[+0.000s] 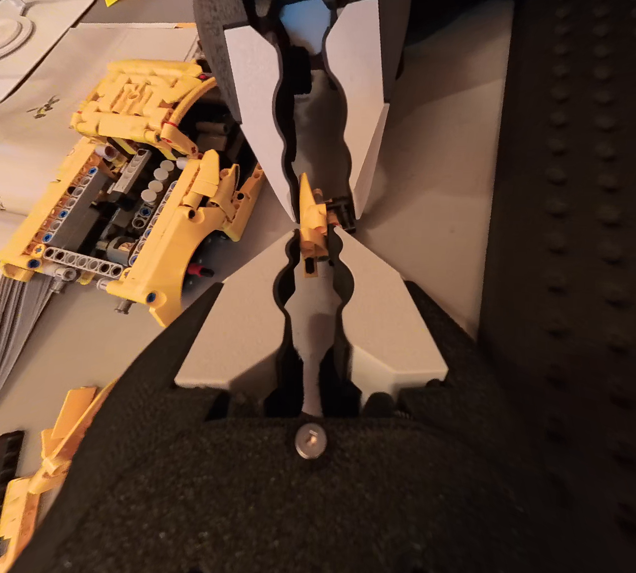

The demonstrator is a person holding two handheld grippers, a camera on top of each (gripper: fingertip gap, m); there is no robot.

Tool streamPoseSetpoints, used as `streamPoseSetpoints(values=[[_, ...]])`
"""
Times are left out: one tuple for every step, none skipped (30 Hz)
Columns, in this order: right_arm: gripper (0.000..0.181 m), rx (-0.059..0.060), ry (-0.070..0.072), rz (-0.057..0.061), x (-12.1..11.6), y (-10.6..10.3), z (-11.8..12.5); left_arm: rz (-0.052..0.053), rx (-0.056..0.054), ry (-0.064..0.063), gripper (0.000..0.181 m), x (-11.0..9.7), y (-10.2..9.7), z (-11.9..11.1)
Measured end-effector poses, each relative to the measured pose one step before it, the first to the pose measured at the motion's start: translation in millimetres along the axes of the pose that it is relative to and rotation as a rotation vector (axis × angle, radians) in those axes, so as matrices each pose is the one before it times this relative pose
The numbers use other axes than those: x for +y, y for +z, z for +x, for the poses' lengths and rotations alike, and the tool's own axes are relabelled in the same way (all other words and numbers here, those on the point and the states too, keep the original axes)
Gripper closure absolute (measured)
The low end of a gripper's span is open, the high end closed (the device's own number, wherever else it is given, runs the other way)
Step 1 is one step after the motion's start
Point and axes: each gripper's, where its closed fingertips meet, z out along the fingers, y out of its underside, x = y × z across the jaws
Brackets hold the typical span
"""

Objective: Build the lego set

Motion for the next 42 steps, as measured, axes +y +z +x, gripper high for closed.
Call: streamPoseSetpoints(values=[[0.147,-0.0001,-0.0034,0.001,-0.17,-0.11,-0.5,0.0006,0.0029,-0.0021,0.166,0.22,-0.11,0.08],[0.147,0.0058,-0.0017,-0.0038,0.48,0.34,0.49,-0.0024,-0.0026,0.0031,0.166,0.45,0.12,-0.23],[0.147,0.0051,-0.0018,-0.0041,0.48,0.35,0.54,-0.0033,-0.0023,0.0031,0.166,0.6,0.18,-0.13],[0.147,0.0035,0.0002,0.002,-0.34,0.34,0.34,-0.0041,-0.0008,0.0019,0.166,0.65,0.41,0.09],[0.147,0.0011,0.0049,0.0061,-1.08,0.18,0.46,-0.0042,-0.0009,0.0037,0.166,0.74,0.39,0.28],[0.146,-0.003,0.0044,0.0048,-1.14,0.3,-0.04,-0.0025,0.0014,0.0042,0.166,0.25,0.45,0.81],[0.145,-0.0019,-0.0013,0.006,-1.4,0.26,-0.39,-0.0014,0.0027,0.0037,0.166,-0.09,0.39,1.21],[0.143,-0.0019,-0.0088,0.0034,-0.81,0.49,-0.79,-0.0038,0.0001,0.0052,0.166,0.23,0.72,0.88],[0.146,-0.0031,-0.0138,-0.0026,0.44,0.97,-1.4,-0.0057,-0.0023,0.0051,0.166,0.85,0.51,0.22],[0.15,-0.0024,-0.0112,-0.0074,1.47,1.48,-1.3,-0.0029,0.0015,-0.0007,0.166,0.44,0.09,0.29],[0.15,-0.0014,-0.006,0.001,0.25,0.98,-0.8,0.001,0.0073,-0.0087,0.166,-0.03,-0.18,0.59],[0.15,-0.0041,-0.0027,0.0042,0.08,0.1,-0.46,0.0015,0.0062,-0.0098,0.166,0.06,-0.14,0.26],[0.15,-0.0064,0.0036,0.0031,0.05,0.12,-0.12,0.0001,0.0052,-0.0088,0.166,0.12,0.07,0.1],[0.15,-0.0087,0.0046,0.0043,0.03,0.19,-0.46,-0.0001,0.0085,-0.0098,0.166,0.12,-0.09,0.57],[0.15,-0.0106,0.0007,0.004,0.57,0.57,-1.12,0.0014,0.0108,-0.0123,0.166,0.3,0.03,0.65],[0.149,-0.0009,-0.0061,0.0053,0.04,0.1,-0.18,0.0029,0.0107,-0.0156,0.166,0.2,0.0,0.33],[0.149,-0.0032,-0.0027,0.0008,0.24,0.32,-0.73,0.0027,0.0145,-0.0205,0.166,0.46,-0.01,0.37],[0.149,-0.0043,-0.0019,-0.0008,0.25,0.24,-0.62,0.0031,0.0137,-0.0211,0.166,0.28,0.04,0.33],[0.149,-0.0011,-0.0041,-0.0036,0.35,0.06,-0.24,0.0035,0.0105,-0.0121,0.166,0.15,0.06,0.26],[0.149,-0.0042,-0.0019,-0.002,0.12,0.16,-0.61,0.0033,0.0115,-0.0086,0.166,0.11,-0.08,0.46],[0.149,-0.0023,-0.0032,-0.0023,0.12,0.19,-0.57,0.0037,0.0164,-0.0139,0.166,0.01,-0.09,0.84],[0.149,-0.0024,-0.0097,0.0005,0.04,0.21,-1.35,0.0038,0.019,-0.0158,0.166,0.03,-0.09,0.9],[0.149,-0.0023,-0.0036,0.0007,0.13,0.16,-0.69,0.0024,0.0135,-0.0117,0.166,0.04,0.06,0.55],[0.15,-0.0032,-0.003,0.0015,0.09,-0.01,-0.52,-0.0008,0.0147,-0.0086,0.166,0.24,0.03,0.98],[0.15,-0.019,0.0005,0.0034,0.5,0.12,-2.53,-0.0017,0.0175,-0.0121,0.166,0.32,-0.08,1.4],[0.151,-0.0059,0.0004,0.0068,0.18,0.23,-0.71,0.0003,0.0069,-0.0096,0.166,-0.01,-0.01,0.06],[0.151,0.0026,-0.0001,0.0006,0.22,-0.1,0.31,-0.0005,-0.0021,0.0023,0.166,0.02,0.16,0.07],[0.151,-0.0019,0.0014,-0.0055,0.28,-0.06,-0.36,-0.0002,-0.0059,0.0118,0.166,0.0,0.27,0.44],[0.151,0.0002,-0.0144,-0.0029,0.25,-0.17,-0.52,0.0004,-0.0044,0.0116,0.166,-0.04,0.01,0.55],[0.151,0.0036,-0.011,-0.0019,0.09,-0.11,-0.29,0.0008,-0.0014,0.0047,0.166,-0.15,0.05,0.15],[0.151,0.0091,-0.0095,-0.0018,-0.01,-0.06,0.42,0.0031,-0.0029,0.0046,0.166,-0.95,0.24,0.33],[0.157,0.021,0.0093,-0.0038,0.06,-0.6,3.53,-0.0004,-0.0168,0.0172,0.166,-1.0,0.62,-0.68],[0.157,0.0102,0.0109,-0.0012,0.16,-0.85,2.67,-0.0079,-0.026,0.0237,0.166,-0.12,0.55,-1.89],[0.157,0.0032,0.008,-0.0024,0.36,-0.52,1.11,-0.0073,-0.0159,0.0078,0.166,-0.29,0.53,-0.78],[0.157,0.0025,0.0011,-0.0097,0.38,-0.33,-0.01,-0.0069,-0.0116,0.0055,0.166,-0.09,0.32,-0.06],[0.157,0.0062,-0.0087,-0.0056,0.03,-0.08,0.31,-0.0037,-0.012,0.0094,0.166,-0.04,0.14,-0.02],[0.157,-0.0031,0.0053,0.0022,0.01,-0.16,-0.02,-0.0019,-0.0067,0.0009,0.166,0.01,0.02,0.02],[0.157,-0.0045,0.0027,0.0066,0.06,-0.05,0.08,-0.0004,-0.0021,-0.0058,0.166,-0.1,0.19,-0.2],[0.157,-0.0009,0.0006,0.0054,0.02,-0.21,0.32,0.0004,-0.0031,-0.0008,0.166,-0.16,0.17,-0.29],[0.157,0.0,-0.0013,0.0023,0.25,-0.24,0.5,0.0016,-0.0056,0.0039,0.166,-0.13,0.3,-0.56],[0.157,0.0017,-0.0011,0.0017,0.1,-0.34,0.69,0.0029,-0.0062,0.0008,0.166,-0.22,0.28,-0.84],[0.157,0.0059,-0.0016,0.0053,-0.15,-0.19,1.16,0.0033,-0.0061,-0.0011,0.166,0.02,-0.07,-1.26]])
